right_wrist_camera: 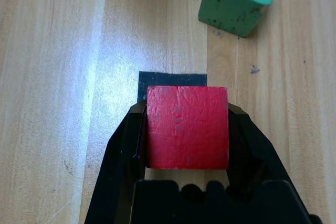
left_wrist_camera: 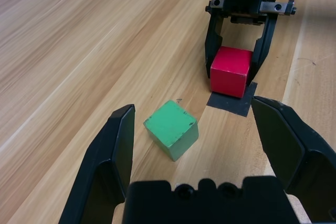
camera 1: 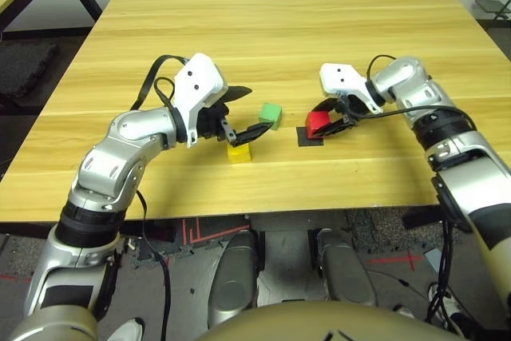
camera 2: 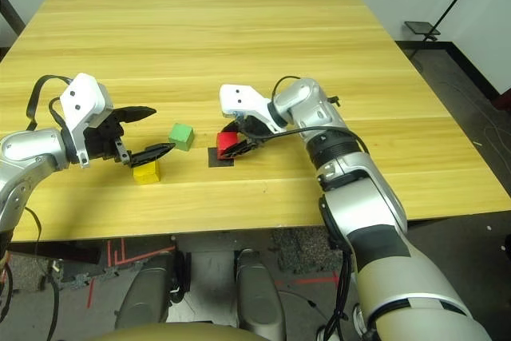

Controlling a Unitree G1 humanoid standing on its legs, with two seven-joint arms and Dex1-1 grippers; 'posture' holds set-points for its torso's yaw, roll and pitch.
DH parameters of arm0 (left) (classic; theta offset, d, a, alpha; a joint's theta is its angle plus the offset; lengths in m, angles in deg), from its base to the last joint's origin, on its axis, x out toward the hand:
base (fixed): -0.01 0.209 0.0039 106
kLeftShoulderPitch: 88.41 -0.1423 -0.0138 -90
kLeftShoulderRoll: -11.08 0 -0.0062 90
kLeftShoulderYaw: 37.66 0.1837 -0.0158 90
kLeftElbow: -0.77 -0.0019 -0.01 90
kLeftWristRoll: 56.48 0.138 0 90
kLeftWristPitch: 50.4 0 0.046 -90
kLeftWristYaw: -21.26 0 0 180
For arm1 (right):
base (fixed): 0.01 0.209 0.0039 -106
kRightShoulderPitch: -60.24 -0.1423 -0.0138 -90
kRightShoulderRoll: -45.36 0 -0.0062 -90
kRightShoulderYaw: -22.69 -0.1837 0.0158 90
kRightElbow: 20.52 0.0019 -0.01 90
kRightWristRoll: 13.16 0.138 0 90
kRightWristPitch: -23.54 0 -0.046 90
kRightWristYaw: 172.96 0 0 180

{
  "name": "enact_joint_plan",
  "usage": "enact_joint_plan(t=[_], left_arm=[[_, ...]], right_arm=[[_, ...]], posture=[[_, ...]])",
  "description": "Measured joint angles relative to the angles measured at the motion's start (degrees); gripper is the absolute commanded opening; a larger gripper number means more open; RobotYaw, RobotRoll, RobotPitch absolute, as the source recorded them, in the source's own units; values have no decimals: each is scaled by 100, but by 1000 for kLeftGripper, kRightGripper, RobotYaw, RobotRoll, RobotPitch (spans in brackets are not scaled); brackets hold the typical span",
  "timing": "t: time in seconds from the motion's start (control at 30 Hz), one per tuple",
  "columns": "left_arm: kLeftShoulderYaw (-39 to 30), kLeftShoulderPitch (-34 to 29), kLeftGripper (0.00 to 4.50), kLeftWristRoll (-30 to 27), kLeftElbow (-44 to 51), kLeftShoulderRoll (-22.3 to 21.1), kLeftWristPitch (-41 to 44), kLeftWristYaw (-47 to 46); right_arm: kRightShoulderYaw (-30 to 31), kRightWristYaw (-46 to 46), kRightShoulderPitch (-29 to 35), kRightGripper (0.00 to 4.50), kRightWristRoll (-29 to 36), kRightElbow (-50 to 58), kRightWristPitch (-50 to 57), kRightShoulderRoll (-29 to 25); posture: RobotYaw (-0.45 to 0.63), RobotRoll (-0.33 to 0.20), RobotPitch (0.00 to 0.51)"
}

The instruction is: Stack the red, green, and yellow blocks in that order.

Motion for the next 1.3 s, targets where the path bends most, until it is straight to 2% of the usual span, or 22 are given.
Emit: enact_joint_plan(t=[0.43,1.0,1.23,1.3], left_arm=[[-136,-143,4500,-1,60,9,7,-147],[-133,-14,4500,-1,42,25,35,-136],[213,355,4500,250,-310,-98,-171,361],[531,690,4500,446,-694,-222,-409,775]], right_arm=[[-1,-18,-117,2065,-45,-98,-34,247],[-1,-70,163,2065,-43,271,167,176],[-15,-20,241,4429,-60,154,-26,38],[-116,-16,154,4487,-33,-131,-297,-87]], posture=[[611,-185,122],[587,-161,137],[533,-133,125],[501,-126,120]])
